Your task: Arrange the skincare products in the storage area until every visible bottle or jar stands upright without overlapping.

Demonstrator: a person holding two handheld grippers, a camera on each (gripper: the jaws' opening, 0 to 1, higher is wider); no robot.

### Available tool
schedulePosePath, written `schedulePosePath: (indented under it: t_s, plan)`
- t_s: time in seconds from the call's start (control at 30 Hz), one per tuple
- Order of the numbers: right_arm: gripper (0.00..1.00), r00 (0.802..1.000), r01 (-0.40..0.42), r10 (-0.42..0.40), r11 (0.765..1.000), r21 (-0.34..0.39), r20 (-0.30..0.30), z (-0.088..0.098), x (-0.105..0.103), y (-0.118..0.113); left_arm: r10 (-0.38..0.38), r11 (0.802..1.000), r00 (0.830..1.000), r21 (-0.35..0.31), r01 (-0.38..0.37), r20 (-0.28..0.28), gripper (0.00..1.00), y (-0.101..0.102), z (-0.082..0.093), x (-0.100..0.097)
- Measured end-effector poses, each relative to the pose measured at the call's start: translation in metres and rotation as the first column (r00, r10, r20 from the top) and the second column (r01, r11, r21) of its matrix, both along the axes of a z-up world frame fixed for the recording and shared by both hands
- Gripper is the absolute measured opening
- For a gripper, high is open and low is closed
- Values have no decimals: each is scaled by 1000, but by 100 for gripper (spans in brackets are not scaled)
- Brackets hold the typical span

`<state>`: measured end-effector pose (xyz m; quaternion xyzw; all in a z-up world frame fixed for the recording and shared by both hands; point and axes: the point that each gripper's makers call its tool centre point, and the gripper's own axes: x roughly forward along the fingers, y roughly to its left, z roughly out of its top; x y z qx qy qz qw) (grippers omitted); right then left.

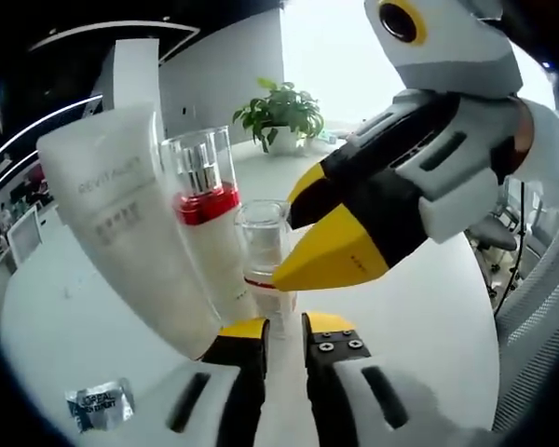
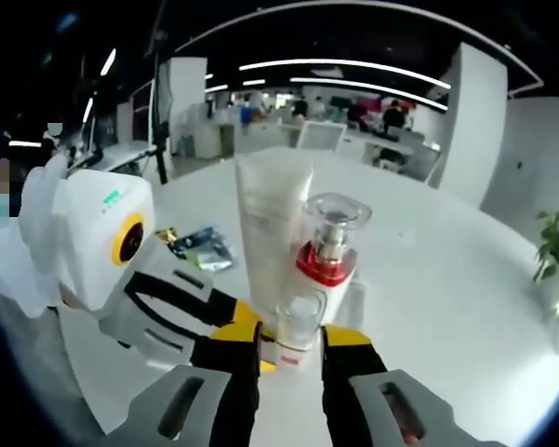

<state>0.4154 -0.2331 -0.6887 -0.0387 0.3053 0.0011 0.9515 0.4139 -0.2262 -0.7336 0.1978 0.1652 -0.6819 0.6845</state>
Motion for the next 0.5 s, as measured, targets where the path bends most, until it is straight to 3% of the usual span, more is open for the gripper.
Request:
schedulePosePath:
  t_s: [0.17, 0.5]
  plan:
    - [22, 1000, 5, -5, 1000, -5, 13, 3, -1, -1, -1, 1000, 1000, 1, 1, 4, 12, 1, 1, -1]
    - [40, 999, 4, -3, 1000, -29, 37, 9, -1, -5, 1, 1000, 1000, 1, -1, 14, 13, 3, 4, 0]
